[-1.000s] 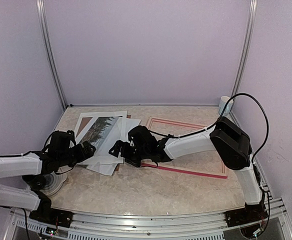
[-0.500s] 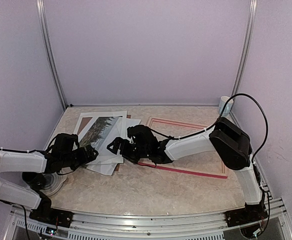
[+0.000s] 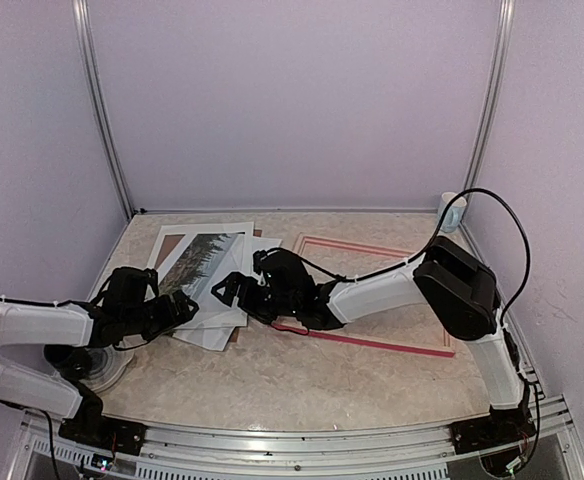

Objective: Put the photo into the frame
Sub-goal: Pick up the glass panel from the mat board.

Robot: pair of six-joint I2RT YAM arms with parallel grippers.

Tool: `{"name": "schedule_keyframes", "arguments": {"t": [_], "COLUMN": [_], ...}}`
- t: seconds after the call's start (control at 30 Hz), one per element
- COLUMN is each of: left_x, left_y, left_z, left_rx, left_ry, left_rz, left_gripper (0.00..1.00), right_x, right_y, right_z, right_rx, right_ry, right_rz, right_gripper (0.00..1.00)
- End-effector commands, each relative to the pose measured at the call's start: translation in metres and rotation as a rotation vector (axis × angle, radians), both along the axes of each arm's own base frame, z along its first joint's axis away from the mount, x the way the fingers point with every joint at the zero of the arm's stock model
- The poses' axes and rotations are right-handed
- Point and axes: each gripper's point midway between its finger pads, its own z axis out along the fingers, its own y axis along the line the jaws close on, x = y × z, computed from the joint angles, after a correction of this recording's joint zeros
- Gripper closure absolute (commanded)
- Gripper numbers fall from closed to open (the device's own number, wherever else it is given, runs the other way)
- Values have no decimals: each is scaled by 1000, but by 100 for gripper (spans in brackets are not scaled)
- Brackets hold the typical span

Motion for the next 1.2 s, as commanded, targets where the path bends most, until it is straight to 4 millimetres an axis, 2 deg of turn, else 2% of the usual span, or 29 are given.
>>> {"name": "schedule_keyframes", "arguments": {"t": [0.0,0.3,0.67,0.9,1.17], "left_x": [-1,-4,-6,-7,-9], "left_y": [-1,-4,-6,-9,-13], "left_z": [2,-6,-12,-13,-17], "left_rx": [-16,-31,-42,-57,-79], "left_ry": [-15,0,10,16,22], "left_rz": [-10,-24,-34,-43,-55], "left_gripper": [1,2,2,3,4], "right_x": [0,-2,7,15,22], "right_y": [2,-1,-10,-12,-11], "right_z": [-23,-47,-53,-48,-53], "right_rx": [7,80,195,255,260], "right_ry": [31,151,269,294,341], "right_rz": [-11,-38,-118,-157,-202], "right_gripper": [1,1,3,4,6]}}
